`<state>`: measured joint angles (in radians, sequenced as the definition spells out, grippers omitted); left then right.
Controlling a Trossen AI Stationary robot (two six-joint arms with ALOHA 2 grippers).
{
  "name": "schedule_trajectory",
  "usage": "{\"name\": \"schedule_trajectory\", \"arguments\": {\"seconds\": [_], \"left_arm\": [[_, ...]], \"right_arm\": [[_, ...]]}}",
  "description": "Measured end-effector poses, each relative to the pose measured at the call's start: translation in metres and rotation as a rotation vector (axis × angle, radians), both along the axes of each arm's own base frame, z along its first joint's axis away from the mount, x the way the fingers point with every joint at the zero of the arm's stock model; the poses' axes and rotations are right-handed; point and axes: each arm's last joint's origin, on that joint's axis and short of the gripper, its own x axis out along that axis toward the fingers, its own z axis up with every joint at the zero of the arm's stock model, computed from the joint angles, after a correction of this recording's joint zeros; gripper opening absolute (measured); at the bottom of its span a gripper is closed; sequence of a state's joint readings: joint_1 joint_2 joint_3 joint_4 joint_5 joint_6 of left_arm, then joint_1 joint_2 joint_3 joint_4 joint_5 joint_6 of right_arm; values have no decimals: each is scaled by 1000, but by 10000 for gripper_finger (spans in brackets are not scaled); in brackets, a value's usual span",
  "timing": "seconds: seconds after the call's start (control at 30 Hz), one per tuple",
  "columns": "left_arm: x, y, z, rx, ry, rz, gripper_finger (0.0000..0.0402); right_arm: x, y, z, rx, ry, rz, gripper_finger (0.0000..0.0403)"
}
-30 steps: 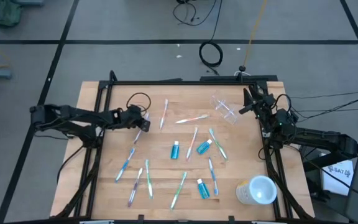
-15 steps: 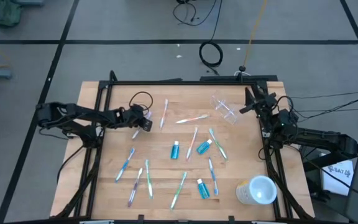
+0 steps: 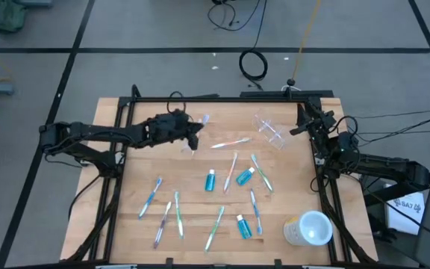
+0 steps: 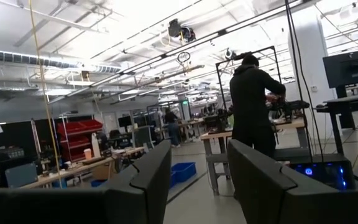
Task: Pick & Place toothbrushing station
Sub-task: Put the top purple toothbrush into the transparent organizer
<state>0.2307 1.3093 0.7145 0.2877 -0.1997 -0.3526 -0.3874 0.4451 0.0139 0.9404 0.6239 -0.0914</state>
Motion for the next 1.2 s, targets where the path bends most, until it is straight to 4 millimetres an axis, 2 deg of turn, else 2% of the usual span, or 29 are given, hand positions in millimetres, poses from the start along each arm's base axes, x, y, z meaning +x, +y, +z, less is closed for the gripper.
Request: {"name": "schedule_trajectory", "arguments": {"seconds": [0.1,0.17,0.27,0.33,0.4,0.47,0.6,0.67,0.77,0.9,1.03,1.2], "left_arm": [[10,-6,17,31,-137,-66,8],[13,-10,21,65,-178,-89,7],[19,-17,19,136,-191,-138,4],[23,-20,17,175,-189,-187,8],[25,-23,16,197,-196,-235,8],[26,-26,17,204,-212,-271,5],[27,-35,22,218,-261,-317,10],[28,-40,23,232,-271,-359,10],[28,-45,26,261,-294,-381,4],[28,-49,29,275,-327,-383,11],[28,-52,31,279,-346,-390,4],[28,-54,32,281,-358,-393,13]], "right_arm": [[1,0,-1,6,13,4,153],[2,0,-2,8,15,46,153],[6,3,-1,-17,0,202,153],[10,5,-1,-50,21,370,153],[17,7,-6,-23,86,532,153],[26,8,2,20,117,660,153],[46,6,3,138,178,719,153],[58,6,-4,196,232,759,153],[82,9,1,210,252,830,153],[123,16,-1,228,307,904,153],[165,26,4,125,355,950,157],[206,31,10,92,356,979,191]]}}
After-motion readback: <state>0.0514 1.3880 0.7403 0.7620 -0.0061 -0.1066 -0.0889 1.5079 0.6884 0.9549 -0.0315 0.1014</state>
